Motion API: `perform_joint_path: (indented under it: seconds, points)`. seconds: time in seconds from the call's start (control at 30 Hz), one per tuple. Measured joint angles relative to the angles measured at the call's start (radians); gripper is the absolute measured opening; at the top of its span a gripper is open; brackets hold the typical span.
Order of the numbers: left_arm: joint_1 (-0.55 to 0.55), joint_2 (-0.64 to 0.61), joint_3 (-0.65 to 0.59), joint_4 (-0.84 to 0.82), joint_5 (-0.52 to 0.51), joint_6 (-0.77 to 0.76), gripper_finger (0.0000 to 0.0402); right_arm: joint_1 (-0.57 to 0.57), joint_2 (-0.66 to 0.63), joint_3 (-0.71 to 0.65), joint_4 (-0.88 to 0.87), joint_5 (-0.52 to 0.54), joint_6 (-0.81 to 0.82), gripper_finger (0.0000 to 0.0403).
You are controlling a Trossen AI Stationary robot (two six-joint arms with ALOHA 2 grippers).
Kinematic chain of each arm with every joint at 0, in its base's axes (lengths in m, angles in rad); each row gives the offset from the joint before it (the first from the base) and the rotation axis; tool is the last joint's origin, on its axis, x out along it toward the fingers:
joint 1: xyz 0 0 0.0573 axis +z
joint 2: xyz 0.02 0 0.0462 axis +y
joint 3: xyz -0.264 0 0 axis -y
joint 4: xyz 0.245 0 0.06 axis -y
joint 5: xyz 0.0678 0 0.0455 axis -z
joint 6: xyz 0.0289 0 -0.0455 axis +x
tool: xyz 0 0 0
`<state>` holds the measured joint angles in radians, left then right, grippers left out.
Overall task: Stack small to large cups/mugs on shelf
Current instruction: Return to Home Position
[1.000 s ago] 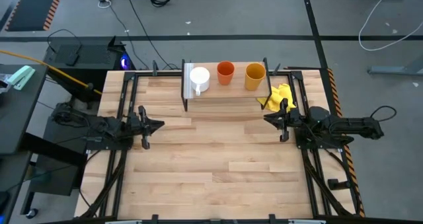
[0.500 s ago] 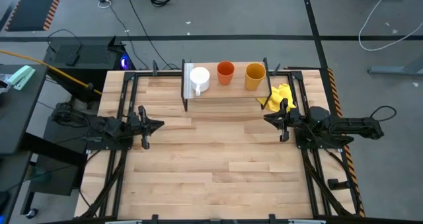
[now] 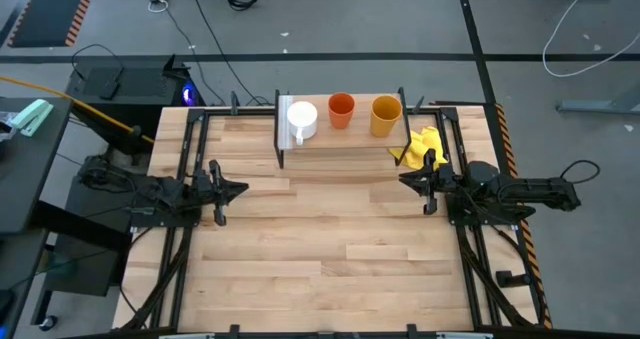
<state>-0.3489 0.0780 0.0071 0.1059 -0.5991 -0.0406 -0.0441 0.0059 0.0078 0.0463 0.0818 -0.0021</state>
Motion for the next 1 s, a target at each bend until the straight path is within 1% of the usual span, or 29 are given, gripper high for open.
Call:
perform_joint_path:
  seconds: [0.4,0.73,1.0]
  points:
    - [0.0,0.0,0.0,0.001,0.0,0.0,0.0036,0.0,0.0,0.0,0.0,0.0,0.0,0.0058]
    - [0.0,0.0,0.0,0.001,0.0,0.001,0.0025,0.0,0.0,0.0,0.0,0.0,0.0,0.0058]
    - [0.0,0.0,0.0,0.001,0.0,0.001,0.0035,0.0,0.0,0.0,0.0,0.0,0.0,0.0058]
